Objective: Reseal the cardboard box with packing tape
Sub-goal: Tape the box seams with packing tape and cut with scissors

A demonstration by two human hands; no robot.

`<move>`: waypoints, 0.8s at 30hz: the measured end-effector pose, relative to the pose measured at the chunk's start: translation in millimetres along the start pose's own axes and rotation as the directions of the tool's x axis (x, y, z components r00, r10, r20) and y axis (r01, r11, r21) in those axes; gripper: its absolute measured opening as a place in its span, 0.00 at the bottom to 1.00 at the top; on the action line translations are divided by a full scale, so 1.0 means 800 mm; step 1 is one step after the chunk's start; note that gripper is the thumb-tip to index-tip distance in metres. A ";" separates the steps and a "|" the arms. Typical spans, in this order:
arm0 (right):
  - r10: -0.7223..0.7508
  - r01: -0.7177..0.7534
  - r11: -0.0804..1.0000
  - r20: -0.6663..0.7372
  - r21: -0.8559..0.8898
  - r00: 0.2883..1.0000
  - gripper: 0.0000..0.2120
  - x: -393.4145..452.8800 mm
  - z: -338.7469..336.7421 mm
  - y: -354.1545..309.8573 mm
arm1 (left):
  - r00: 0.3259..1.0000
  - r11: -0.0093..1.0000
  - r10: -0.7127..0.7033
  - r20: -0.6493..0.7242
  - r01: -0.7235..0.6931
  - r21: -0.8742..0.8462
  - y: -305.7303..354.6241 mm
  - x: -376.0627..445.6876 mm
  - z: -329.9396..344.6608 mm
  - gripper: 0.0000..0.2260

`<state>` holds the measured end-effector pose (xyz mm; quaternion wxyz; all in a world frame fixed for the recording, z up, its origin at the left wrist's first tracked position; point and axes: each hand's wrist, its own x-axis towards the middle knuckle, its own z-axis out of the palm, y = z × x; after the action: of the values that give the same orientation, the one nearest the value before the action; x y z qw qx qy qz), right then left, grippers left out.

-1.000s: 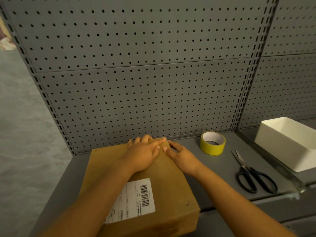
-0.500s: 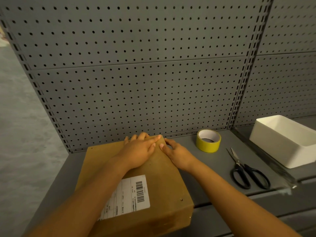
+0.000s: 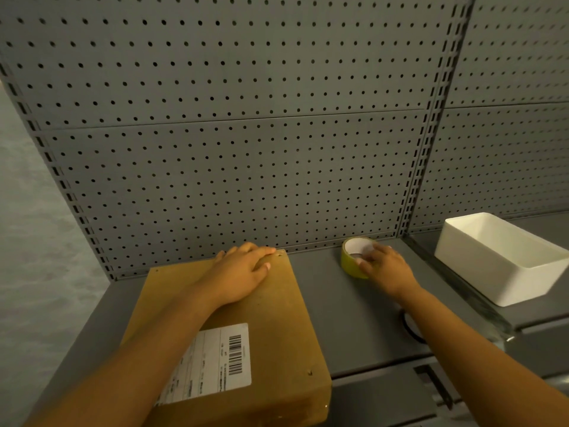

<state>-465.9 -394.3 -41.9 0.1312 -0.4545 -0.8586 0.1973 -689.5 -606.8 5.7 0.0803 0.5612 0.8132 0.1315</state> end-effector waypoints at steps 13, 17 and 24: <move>-0.261 0.223 0.951 -0.170 -0.216 0.950 0.15 -0.014 -0.007 -0.035 | 0.998 0.962 -0.024 -0.058 0.008 -0.272 0.033 0.013 -0.009 0.15; -0.434 0.452 0.892 -0.311 -0.017 0.846 0.11 -0.035 -0.022 -0.083 | 0.994 0.882 -0.084 -0.071 0.042 -0.469 0.062 0.022 -0.014 0.23; -0.619 0.628 0.776 -0.253 -0.052 0.744 0.09 -0.060 -0.027 -0.125 | 0.929 0.427 -0.364 0.067 0.231 -0.874 0.075 0.033 -0.029 0.34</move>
<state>-503.6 -480.1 21.2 0.3072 -0.1606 -0.9329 0.0975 -651.6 -564.7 46.5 0.3204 0.2798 0.7229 0.5445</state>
